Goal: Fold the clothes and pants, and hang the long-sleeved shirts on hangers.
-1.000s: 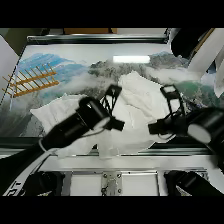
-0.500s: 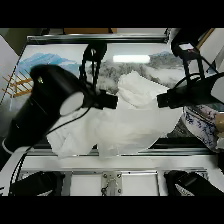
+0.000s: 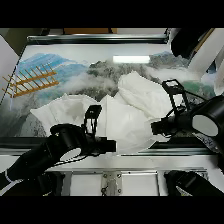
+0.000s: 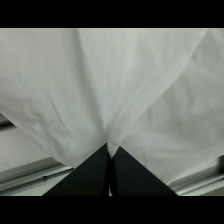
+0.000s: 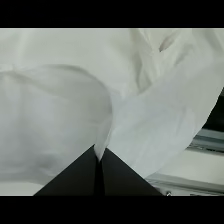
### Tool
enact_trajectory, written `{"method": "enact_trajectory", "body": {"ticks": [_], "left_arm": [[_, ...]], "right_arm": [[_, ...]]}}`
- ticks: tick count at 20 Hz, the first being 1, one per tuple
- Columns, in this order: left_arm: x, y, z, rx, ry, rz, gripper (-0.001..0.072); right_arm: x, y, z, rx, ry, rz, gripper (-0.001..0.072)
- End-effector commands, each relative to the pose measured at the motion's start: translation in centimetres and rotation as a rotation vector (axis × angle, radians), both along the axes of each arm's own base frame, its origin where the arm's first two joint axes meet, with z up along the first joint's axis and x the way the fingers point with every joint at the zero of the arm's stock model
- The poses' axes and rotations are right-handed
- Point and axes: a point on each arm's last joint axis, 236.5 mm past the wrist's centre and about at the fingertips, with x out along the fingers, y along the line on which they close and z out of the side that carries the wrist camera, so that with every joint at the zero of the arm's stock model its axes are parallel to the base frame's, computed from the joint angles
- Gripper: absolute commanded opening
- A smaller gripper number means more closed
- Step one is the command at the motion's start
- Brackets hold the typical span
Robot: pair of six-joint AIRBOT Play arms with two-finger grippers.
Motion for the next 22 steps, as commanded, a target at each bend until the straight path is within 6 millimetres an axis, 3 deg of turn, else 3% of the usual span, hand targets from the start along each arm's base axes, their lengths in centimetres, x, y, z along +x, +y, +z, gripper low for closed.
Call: {"method": "enact_trajectory", "body": {"ticks": [1, 2, 3, 4, 5, 9, 13, 17, 22], "left_arm": [[-2.6, -1.9, -0.8, -0.116, 0.102, 0.023, 0.0015], [-2.5, -1.9, -0.6, -0.12, 0.089, 0.001, 0.0016], [-2.3, -2.2, -0.2, -0.129, 0.063, -0.036, 0.0174], [-2.0, -2.6, 0.5, -0.147, 0.037, -0.058, 0.0531], [-1.3, -3.0, 1.4, -0.17, 0.013, -0.057, 0.0706], [4.0, -2.1, 5.7, -0.232, -0.122, -0.028, 0.0707], [10.0, 3.1, 8.2, -0.18, -0.24, 0.026, 0.0706], [15.6, 11.4, 8.2, -0.05, -0.336, 0.148, 0.0707], [21.2, 25.9, 5.4, 0.226, -0.371, 0.376, 0.0707]], "right_arm": [[-1.0, 0.6, -0.7, 0.0, 0.02, -0.003, 0.0013], [-1.1, 0.7, -0.7, 0.005, 0.024, -0.002, 0.0013], [-1.2, 0.7, -0.7, 0.005, 0.025, -0.005, 0.0013], [-1.2, 0.7, -0.7, 0.005, 0.026, -0.004, 0.0013], [-1.2, 0.7, -0.7, 0.005, 0.026, -0.004, 0.0013], [-1.2, 0.7, -0.7, 0.004, 0.026, -0.004, 0.0014], [-1.2, 0.7, -0.7, 0.004, 0.026, -0.004, 0.0014], [-1.2, 0.7, -0.7, 0.004, 0.026, -0.004, 0.0014], [-1.2, 0.7, -0.7, 0.004, 0.026, -0.004, 0.0014]]}}
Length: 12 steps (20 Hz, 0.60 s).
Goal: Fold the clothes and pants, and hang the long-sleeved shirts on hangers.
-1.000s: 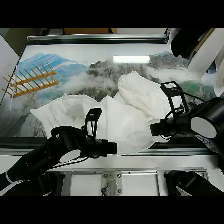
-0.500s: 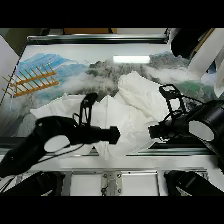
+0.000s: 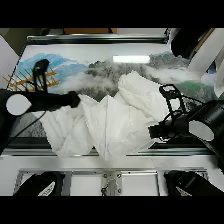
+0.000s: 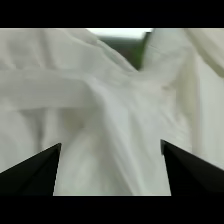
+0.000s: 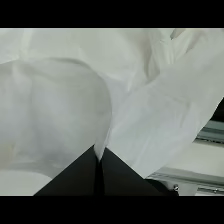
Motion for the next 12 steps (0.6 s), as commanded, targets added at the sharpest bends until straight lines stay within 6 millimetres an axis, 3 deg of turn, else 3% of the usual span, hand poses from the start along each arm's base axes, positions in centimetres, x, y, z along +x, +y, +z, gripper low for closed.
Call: {"method": "enact_trajectory", "body": {"ticks": [1, 4, 7, 12], "left_arm": [[3.0, 11.5, -2.1, 0.191, 0.008, 0.174, 0.0707], [4.1, 20.9, -5.2, 0.297, 0.059, 0.342, 0.0707], [4.2, 28.3, -8.2, 0.346, 0.091, 0.474, 0.0707], [6.5, 35.8, -11.3, 0.403, 0.116, 0.493, 0.0707]], "right_arm": [[0.0, 0.0, 0.0, 0.0, 0.0, 0.001, 0.0013], [0.0, 0.0, 0.0, 0.0, 0.0, 0.001, 0.0013], [0.0, 0.0, 0.0, 0.0, 0.0, 0.001, 0.0014], [0.0, 0.0, 0.0, 0.0, 0.0, 0.001, 0.0013]]}}
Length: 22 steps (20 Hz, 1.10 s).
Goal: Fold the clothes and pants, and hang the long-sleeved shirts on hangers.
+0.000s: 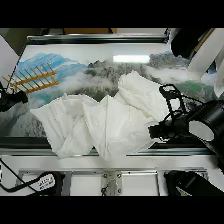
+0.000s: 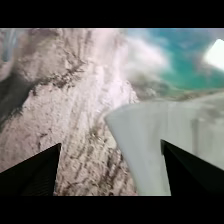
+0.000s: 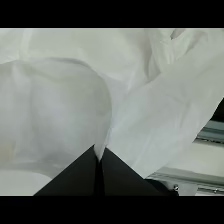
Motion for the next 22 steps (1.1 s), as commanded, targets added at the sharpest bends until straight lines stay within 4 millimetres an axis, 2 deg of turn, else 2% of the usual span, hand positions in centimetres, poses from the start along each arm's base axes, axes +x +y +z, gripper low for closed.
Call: {"method": "enact_trajectory", "body": {"ticks": [1, 4, 5, 10, 16, 22], "left_arm": [[1.9, 5.9, -1.7, 0.058, 0.011, 0.018, 0.0707], [4.0, 9.2, -2.7, 0.129, 0.045, 0.012, 0.0707], [4.5, 10.1, -3.6, 0.149, 0.076, -0.004, 0.0707], [6.9, 12.5, -7.3, 0.188, 0.165, -0.066, 0.0707], [8.8, 14.4, -10.2, 0.178, 0.222, -0.068, 0.0707], [10.1, 15.1, -12.3, 0.191, 0.227, -0.098, 0.0707]], "right_arm": [[0.0, 0.0, 0.0, 0.001, 0.0, 0.001, 0.0014], [0.0, 0.0, 0.0, 0.0, 0.0, 0.001, 0.0014], [0.0, 0.0, 0.0, 0.0, 0.0, 0.001, 0.0014], [0.0, 0.0, -0.1, -0.002, 0.003, 0.001, 0.0014], [0.0, 0.0, -0.1, -0.002, 0.003, 0.001, 0.0014], [0.0, 0.1, -0.1, -0.003, 0.004, 0.001, 0.0014]]}}
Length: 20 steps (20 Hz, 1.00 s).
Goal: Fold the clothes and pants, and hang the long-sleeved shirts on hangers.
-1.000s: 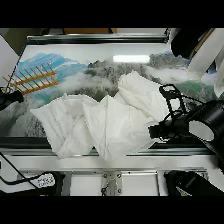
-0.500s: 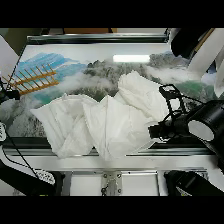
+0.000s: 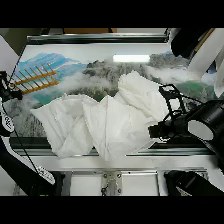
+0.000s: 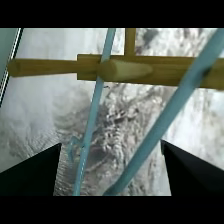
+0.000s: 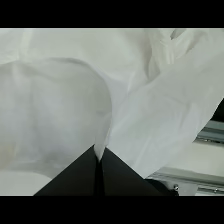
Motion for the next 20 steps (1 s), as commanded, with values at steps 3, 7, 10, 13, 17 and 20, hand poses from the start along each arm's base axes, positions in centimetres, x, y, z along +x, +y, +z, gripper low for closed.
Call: {"method": "enact_trajectory", "body": {"ticks": [3, 7, 10, 13, 17, 20], "left_arm": [[0.3, 0.6, -2.1, -0.002, 0.024, -0.014, 0.0707], [-0.3, 0.8, -3.9, -0.018, 0.05, -0.004, 0.0707], [0.0, 0.8, -3.8, -0.015, 0.038, -0.007, 0.065], [0.0, 0.8, -3.8, -0.018, 0.034, 0.001, 0.0607], [0.0, 0.8, -3.8, -0.018, 0.032, 0.003, 0.0606], [0.1, 0.8, -3.8, -0.016, 0.03, 0.001, 0.0606]], "right_arm": [[0.0, 0.0, 0.0, 0.0, 0.001, 0.001, 0.0014], [0.0, 0.0, 0.0, -0.001, 0.001, 0.0, 0.0014], [0.0, 0.0, 0.0, 0.0, 0.001, 0.0, 0.0014], [0.0, 0.0, 0.0, -0.001, 0.001, 0.0, 0.0014], [0.0, 0.0, 0.0, -0.001, 0.001, 0.0, 0.0014], [0.0, 0.0, 0.0, -0.001, 0.001, 0.0, 0.0014]]}}
